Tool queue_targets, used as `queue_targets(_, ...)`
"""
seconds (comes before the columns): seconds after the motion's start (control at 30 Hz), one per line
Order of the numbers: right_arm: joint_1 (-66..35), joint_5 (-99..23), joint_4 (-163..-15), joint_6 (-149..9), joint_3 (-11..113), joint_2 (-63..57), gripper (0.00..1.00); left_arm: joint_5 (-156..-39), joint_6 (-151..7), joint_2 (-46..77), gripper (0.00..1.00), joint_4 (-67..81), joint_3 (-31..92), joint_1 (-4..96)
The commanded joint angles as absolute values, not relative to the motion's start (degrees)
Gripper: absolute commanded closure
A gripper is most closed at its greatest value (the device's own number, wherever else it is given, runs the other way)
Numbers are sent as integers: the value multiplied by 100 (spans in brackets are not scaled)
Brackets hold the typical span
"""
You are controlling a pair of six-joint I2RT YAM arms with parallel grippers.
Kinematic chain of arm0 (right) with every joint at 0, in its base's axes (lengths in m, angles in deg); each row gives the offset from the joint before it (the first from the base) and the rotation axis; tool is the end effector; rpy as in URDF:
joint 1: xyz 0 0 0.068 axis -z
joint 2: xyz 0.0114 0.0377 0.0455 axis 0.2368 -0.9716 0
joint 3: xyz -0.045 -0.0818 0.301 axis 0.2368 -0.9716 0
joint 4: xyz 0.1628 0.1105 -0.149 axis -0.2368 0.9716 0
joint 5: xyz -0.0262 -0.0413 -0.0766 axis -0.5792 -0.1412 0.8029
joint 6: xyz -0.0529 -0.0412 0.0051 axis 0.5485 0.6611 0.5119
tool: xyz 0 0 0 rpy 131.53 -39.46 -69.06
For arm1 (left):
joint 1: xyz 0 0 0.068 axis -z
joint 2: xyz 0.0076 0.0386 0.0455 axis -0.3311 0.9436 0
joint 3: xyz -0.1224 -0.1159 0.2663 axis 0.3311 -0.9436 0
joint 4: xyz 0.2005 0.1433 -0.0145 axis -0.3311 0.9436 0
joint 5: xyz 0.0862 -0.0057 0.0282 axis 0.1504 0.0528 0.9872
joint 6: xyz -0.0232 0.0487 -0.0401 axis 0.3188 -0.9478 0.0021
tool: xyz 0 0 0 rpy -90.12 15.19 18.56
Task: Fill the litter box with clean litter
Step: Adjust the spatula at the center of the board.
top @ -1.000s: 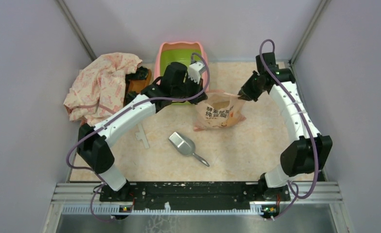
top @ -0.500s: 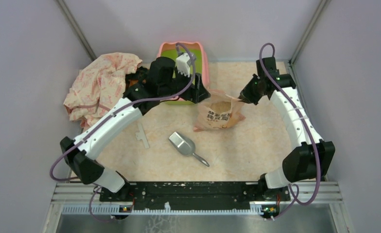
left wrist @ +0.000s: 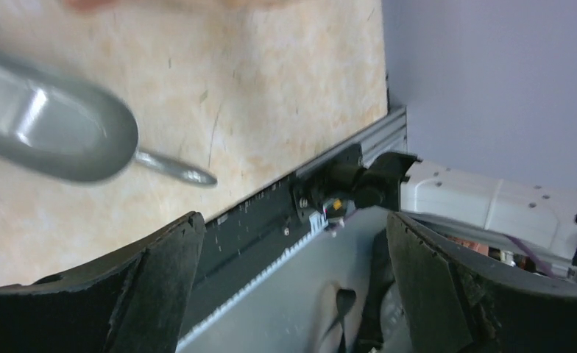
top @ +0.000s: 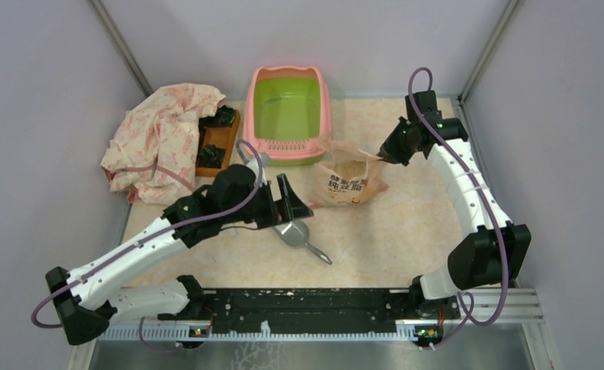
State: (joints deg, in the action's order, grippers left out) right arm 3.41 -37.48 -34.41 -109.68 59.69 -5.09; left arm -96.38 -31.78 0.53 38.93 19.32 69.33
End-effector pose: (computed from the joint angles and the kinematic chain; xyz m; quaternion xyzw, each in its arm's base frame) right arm 0.2804 0.0572 0.3794 0.2791 0.9088 0.1939 0.2421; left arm 0.1287 -0.1637 0.3814 0.0148 0.8618 -0.4262 0.2749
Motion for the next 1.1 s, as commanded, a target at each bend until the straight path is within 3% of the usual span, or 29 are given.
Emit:
queue_targets(0.0, 298, -3753, -3727, -10761, 5903, -239, 100, -9037, -1228, -89, 1, 3559, 1155, 7692)
queue_targets(0.27, 298, -3795, -3744, -10606, 5807, -150, 100, -8261, 308, 697, 1, 2190, 264, 8341)
queue_targets(0.7, 298, -3879, -3793, -10532, 5753, -141, 100, -7617, 1665, 1647, 2, 2238, 86, 8333)
queue_targets(1.07, 298, -3936, -3892, -10486, 5637, -119, 100, -7644, 1826, 2068, 6, 2244, -81, 8333)
